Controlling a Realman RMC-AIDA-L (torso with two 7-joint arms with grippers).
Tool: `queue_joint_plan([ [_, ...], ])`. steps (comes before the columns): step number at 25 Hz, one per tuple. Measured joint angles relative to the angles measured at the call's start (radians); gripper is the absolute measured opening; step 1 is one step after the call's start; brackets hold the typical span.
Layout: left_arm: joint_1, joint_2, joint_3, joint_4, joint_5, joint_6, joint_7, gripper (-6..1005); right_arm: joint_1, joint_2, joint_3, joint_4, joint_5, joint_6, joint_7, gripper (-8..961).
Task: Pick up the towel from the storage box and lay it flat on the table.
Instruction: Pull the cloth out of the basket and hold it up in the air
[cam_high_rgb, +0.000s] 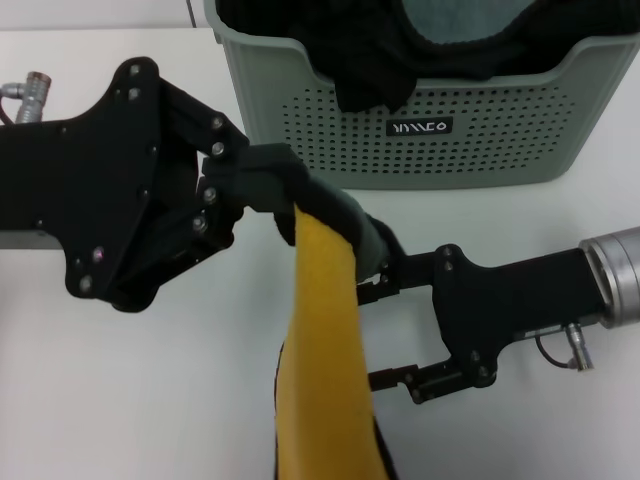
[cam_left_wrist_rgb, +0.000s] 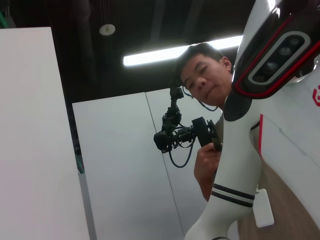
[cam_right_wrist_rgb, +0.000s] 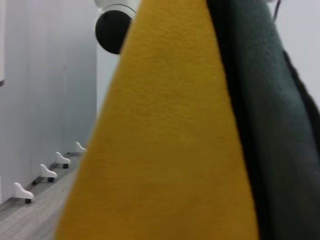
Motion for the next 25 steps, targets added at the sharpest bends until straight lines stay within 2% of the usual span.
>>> queue_joint_plan([
  [8,-0.009,0.000,0.012,0.002,0.005,0.000,0.001,1,0.013,0.008,0.001,0.000,-0.023,-0.002,-0.005,700],
  [19,-0.005,0.000,0.034,0.016,0.003,0.000,0.001,1,0.028,0.003,0.012,-0.001,-0.042,0.008,-0.019,688],
  [25,0.004,0.003,0.029,0.008,0.003,-0.002,0.008,1,0.008,-0.006,0.035,-0.009,-0.051,0.023,-0.033,682],
])
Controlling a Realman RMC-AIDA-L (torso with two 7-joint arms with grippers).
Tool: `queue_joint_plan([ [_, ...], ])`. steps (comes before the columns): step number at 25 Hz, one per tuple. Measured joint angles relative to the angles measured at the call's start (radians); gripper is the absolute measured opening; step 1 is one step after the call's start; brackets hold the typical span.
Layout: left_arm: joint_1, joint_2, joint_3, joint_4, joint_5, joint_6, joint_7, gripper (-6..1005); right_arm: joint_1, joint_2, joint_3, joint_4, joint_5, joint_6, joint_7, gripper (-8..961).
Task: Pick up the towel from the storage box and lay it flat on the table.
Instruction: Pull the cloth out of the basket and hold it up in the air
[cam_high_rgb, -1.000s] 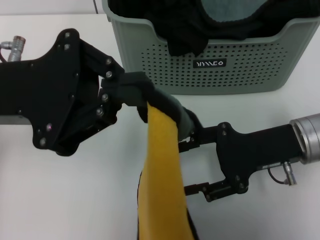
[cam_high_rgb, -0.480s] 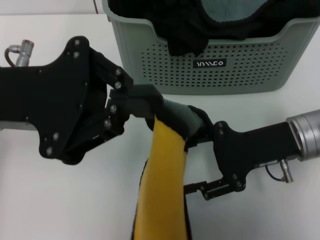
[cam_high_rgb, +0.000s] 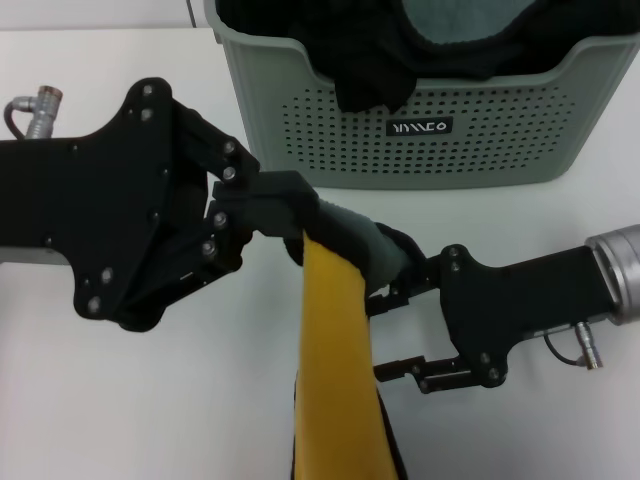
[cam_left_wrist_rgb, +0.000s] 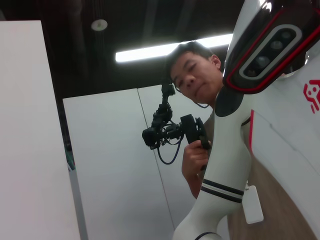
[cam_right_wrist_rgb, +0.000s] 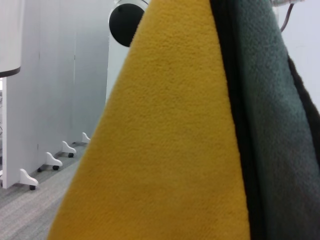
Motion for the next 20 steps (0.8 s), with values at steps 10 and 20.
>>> queue_joint_plan([
  [10,0.000,-0.001,-0.009,-0.005,0.003,0.000,0.002,1,-0.023,-0.004,0.016,-0.017,-0.007,0.003,-0.043,327],
  [20,0.000,-0.003,-0.009,-0.011,0.000,0.000,0.004,1,-0.046,0.007,0.044,-0.019,-0.018,0.011,-0.085,118],
])
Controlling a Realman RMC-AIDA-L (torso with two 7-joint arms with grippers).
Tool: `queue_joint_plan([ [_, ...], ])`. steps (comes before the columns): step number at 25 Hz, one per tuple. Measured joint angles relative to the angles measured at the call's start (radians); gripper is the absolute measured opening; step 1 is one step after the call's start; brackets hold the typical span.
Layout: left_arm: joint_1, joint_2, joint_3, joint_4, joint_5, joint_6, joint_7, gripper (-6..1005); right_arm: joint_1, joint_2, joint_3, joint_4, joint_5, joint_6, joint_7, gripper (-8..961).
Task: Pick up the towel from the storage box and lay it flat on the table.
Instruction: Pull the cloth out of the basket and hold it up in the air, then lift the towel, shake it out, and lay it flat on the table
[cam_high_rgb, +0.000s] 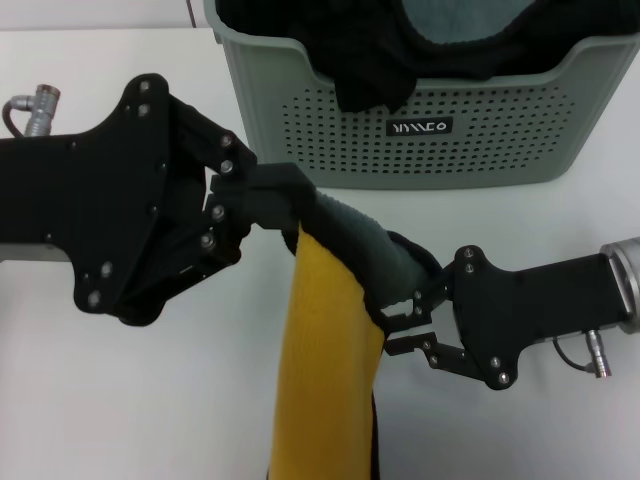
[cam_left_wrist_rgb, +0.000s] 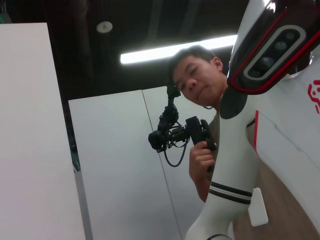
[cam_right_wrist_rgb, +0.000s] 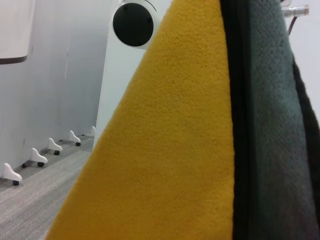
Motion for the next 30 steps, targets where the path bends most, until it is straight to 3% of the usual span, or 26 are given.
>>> queue_joint_plan([
  [12,0.013,-0.001,-0.003,-0.004,-0.010,-0.001,0.016,1,-0.007,0.014,0.004,0.004,0.002,-0.005,-0.027,16],
  [16,0.023,-0.006,-0.039,-0.035,-0.015,-0.004,0.008,1,-0.041,0.020,0.046,-0.021,0.011,0.001,0.001,0],
  [23,0.035,-0.016,-0.218,-0.226,-0.014,-0.004,-0.111,1,-0.152,0.019,0.158,-0.199,0.031,0.061,0.132,2],
  [30,0.157,-0.022,-0.246,-0.204,-0.011,-0.005,-0.152,1,-0.277,0.022,0.182,-0.414,0.123,0.089,0.284,4],
])
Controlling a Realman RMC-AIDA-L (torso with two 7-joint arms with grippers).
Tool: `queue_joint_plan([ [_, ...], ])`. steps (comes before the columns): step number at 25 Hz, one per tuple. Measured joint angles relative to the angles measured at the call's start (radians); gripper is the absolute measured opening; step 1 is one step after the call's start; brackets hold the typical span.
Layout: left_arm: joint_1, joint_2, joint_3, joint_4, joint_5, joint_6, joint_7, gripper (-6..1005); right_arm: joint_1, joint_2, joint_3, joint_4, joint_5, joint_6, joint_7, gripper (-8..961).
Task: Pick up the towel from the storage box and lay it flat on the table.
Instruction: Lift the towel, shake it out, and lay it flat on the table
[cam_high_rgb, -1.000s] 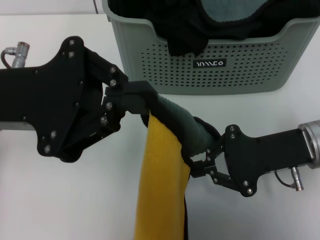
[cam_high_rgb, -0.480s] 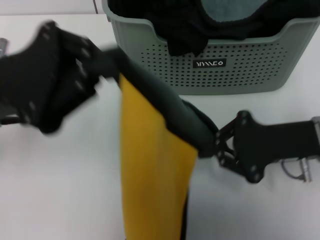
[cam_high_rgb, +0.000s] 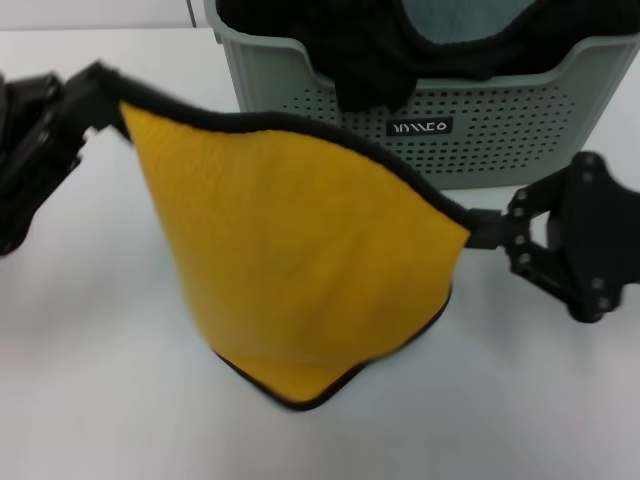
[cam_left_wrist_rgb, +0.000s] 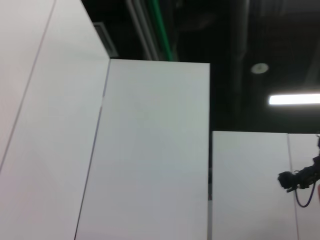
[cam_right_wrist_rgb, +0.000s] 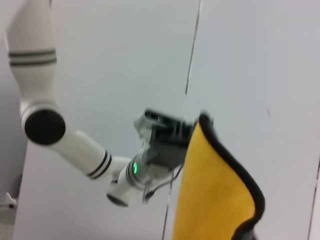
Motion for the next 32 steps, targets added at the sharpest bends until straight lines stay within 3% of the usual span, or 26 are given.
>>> queue_joint_plan([
  [8,0.199,-0.014,0.011,0.148,0.032,0.003,-0.052,2,-0.183,-0.010,-0.075,-0.327,0.118,0.029,0.173,6],
  [13,0.349,-0.018,0.098,0.288,0.023,0.006,-0.057,2,-0.342,-0.007,-0.109,-0.541,0.162,0.041,0.234,8],
  [17,0.476,-0.025,0.174,0.385,0.018,0.006,-0.048,2,-0.431,-0.004,-0.149,-0.566,0.186,0.055,0.237,9],
  [21,0.530,-0.035,0.187,0.380,0.030,0.007,-0.001,2,-0.459,-0.003,-0.176,-0.499,0.183,0.058,0.202,10],
  [25,0.447,-0.041,0.133,0.223,0.090,0.003,0.044,2,-0.390,-0.002,-0.161,-0.270,0.162,0.053,0.173,11],
  [28,0.283,-0.032,0.054,-0.018,0.183,0.001,0.084,2,-0.297,-0.003,-0.123,-0.054,0.138,0.045,0.118,12],
  [29,0.173,-0.018,0.018,-0.157,0.242,-0.003,0.116,2,-0.279,-0.005,-0.117,-0.017,0.135,0.043,0.109,12],
  [30,0.173,-0.018,0.018,-0.157,0.242,-0.003,0.116,2,-0.239,-0.008,-0.103,0.054,0.132,0.039,0.096,13],
  [32,0.088,-0.008,0.002,-0.255,0.283,-0.023,0.135,2,-0.181,-0.012,-0.084,0.146,0.131,0.035,0.088,13],
])
